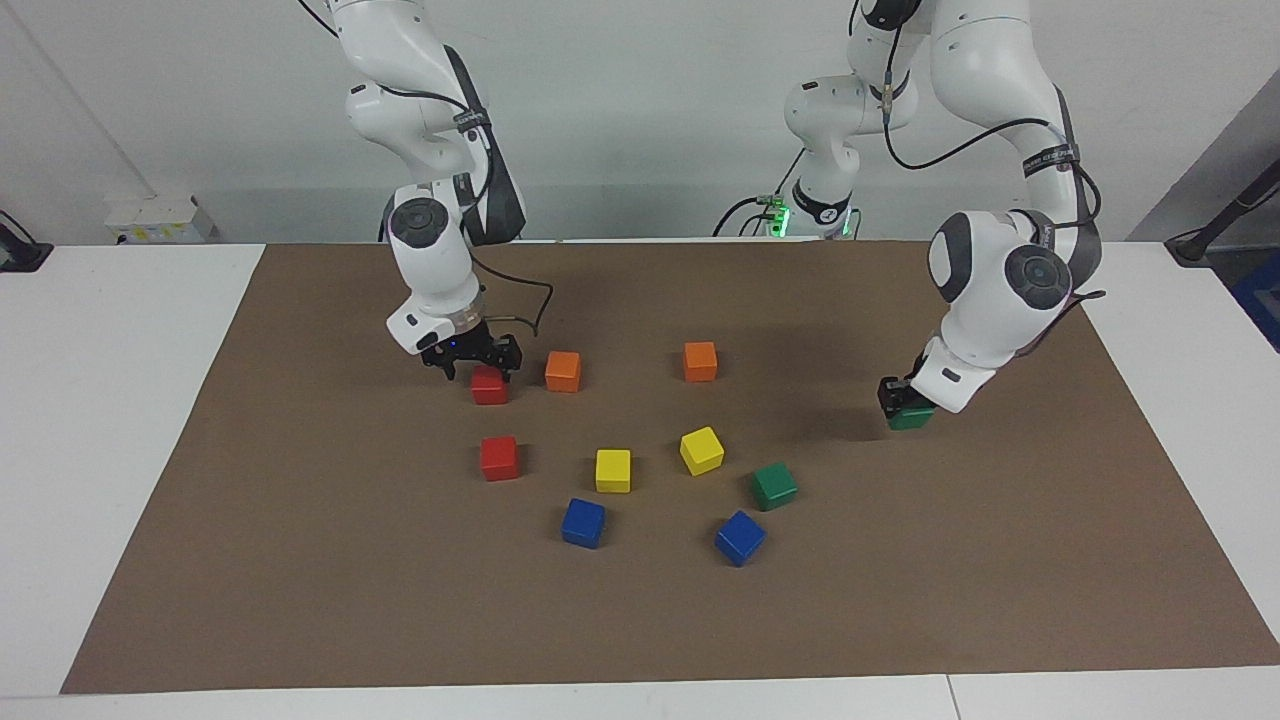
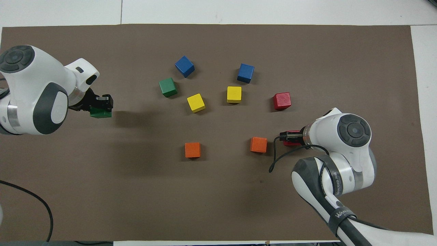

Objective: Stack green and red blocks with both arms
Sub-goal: 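Carry the green block outward with the left gripper while the right gripper carries red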

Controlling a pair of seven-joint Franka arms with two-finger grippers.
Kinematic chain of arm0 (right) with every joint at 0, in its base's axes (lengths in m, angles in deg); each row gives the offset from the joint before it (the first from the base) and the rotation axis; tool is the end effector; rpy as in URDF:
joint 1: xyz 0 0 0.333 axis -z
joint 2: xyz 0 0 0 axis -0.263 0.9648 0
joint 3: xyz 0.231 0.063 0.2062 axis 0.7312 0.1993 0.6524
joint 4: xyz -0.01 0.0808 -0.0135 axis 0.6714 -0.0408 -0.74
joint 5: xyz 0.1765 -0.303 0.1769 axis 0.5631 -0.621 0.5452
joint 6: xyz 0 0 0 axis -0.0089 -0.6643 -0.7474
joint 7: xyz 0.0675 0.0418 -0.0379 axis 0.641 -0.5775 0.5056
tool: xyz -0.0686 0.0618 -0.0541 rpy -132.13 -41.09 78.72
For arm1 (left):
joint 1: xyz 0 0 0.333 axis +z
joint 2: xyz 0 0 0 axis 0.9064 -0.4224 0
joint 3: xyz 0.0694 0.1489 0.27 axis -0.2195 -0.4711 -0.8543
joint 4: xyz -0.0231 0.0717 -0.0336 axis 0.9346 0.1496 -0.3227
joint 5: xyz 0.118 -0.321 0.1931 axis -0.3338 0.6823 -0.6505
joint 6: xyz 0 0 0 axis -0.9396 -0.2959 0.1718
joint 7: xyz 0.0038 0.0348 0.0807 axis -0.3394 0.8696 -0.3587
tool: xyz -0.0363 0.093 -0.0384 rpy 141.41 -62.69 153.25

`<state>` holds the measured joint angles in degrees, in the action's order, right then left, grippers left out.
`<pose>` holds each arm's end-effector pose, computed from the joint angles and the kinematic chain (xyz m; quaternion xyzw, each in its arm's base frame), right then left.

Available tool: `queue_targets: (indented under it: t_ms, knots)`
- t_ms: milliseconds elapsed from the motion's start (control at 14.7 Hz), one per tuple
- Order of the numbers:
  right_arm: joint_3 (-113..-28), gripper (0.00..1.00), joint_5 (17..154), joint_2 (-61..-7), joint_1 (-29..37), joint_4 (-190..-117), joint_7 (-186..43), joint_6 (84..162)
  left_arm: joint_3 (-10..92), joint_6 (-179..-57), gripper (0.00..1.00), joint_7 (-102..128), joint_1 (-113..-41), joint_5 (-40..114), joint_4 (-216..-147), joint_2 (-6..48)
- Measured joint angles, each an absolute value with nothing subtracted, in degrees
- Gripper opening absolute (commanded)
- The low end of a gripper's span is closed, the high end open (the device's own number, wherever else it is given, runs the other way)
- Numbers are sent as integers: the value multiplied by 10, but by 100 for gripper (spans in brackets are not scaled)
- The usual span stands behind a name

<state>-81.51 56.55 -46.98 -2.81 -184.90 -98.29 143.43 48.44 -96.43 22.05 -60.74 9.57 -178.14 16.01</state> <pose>0.4900 0.1232 0.3132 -0.9987 0.0505 -0.0026 0.0092 0.6097 -0.0536 0.3748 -0.9991 0.0030 0.0412 0.0003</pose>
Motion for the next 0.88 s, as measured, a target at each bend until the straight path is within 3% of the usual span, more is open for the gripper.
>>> queue_targets:
  t_ms: [678, 746, 882]
  knots:
    - [-813, 97, 565, -453, -29, -1850, -983, 1452, 484, -1024, 0, 323, -546, 95, -1785, 132]
    - [-813, 87, 565, -453, -29, -1850, -983, 1456, 484, -1029, 0, 327, -543, 94, -1785, 129]
    - [-813, 49, 565, -452, -29, -1850, -983, 1462, 484, -1034, 0, 331, -539, 90, -1785, 123]
